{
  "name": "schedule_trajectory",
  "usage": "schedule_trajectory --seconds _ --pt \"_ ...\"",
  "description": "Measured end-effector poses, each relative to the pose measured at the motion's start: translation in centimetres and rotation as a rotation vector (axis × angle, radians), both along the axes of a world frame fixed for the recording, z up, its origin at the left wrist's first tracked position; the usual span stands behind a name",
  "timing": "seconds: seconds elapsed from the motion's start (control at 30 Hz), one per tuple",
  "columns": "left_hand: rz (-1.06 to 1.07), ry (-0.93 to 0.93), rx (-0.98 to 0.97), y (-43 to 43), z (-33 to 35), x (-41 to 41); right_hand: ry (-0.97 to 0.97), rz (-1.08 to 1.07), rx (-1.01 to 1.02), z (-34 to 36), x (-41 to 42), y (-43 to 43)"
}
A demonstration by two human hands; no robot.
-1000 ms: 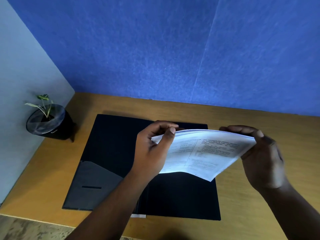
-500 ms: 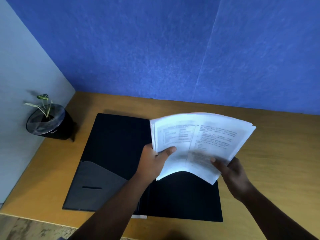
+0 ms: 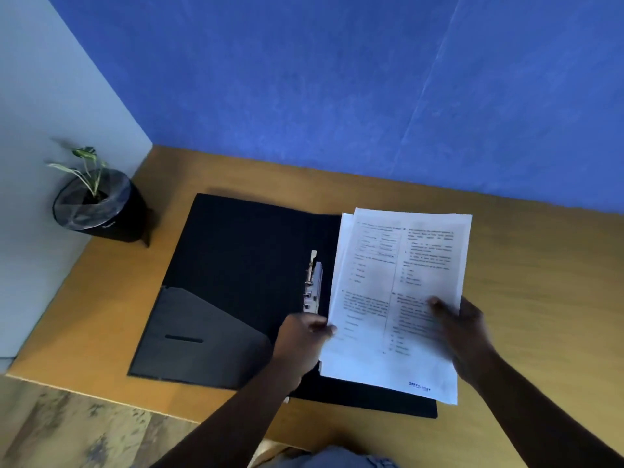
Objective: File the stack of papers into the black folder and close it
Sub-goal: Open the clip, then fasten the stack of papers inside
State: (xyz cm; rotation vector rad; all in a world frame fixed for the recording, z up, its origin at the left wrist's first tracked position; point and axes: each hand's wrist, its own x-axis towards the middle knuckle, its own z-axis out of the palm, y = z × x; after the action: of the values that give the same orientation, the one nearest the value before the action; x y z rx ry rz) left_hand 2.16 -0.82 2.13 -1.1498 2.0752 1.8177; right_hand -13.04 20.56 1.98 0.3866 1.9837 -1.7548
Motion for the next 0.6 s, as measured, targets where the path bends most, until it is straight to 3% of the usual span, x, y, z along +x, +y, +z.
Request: schedule_trajectory --seconds 0.4,0.6 --pt "0.082 -0.081 -0.088 -0.9 -1.7 1.5 0.009 0.132 0.117 -2.4 0.3 -2.4" --pt "0.077 -0.07 -0.041 -0.8 -2.1 2.3 0.167 0.197 0.328 -1.7 0.0 -3.4"
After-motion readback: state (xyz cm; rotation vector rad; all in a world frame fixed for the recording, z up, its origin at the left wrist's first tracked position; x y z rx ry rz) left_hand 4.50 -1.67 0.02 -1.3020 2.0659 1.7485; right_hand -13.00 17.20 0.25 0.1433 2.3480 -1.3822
